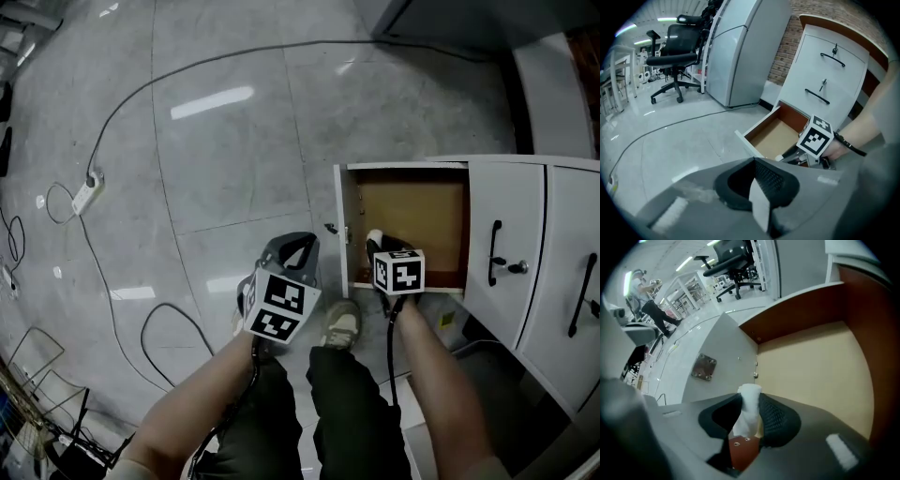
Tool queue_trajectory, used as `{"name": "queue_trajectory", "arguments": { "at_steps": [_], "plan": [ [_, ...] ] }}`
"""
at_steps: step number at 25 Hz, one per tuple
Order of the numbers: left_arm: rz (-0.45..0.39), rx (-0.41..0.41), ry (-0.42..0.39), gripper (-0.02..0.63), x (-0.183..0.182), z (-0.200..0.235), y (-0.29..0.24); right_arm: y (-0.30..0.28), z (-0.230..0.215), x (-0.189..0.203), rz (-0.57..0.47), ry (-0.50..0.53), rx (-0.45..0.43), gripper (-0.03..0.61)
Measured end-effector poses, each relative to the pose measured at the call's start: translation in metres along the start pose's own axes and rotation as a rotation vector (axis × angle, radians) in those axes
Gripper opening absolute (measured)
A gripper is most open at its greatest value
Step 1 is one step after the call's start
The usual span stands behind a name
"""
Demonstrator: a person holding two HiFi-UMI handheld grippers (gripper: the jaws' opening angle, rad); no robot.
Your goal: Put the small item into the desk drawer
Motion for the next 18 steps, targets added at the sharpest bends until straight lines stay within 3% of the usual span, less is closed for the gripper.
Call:
{"name": "queue_trajectory", "arguments": {
  "at_steps": [3,10,18],
  "plan": [
    [0.011,0.004,-0.01,0.003,0.01,0.006,-0.008,-0.021,-0.003,0.01,0.049,0.022,0.007,0.127],
    [0.01,0.026,0.008,0.003,0.013,0.015,-0.01,-0.03,-0.003,0.011,0.058,0.031,0.019,0.155],
    [-0.004,0.03,-0.002,0.003,-0.022,0.005,0.034,0.036,0.016,-0.01,-0.016,-0.01,0.009,0.063]
  ]
}}
Point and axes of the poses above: the fingertips, and each gripper's own axes: y backward along the fingers, z to its left, x out of its underside, the point moved 1 cm from there along y, backward along the fingers, and after that the axes turned 1 degree about z, right-handed, at the moved point
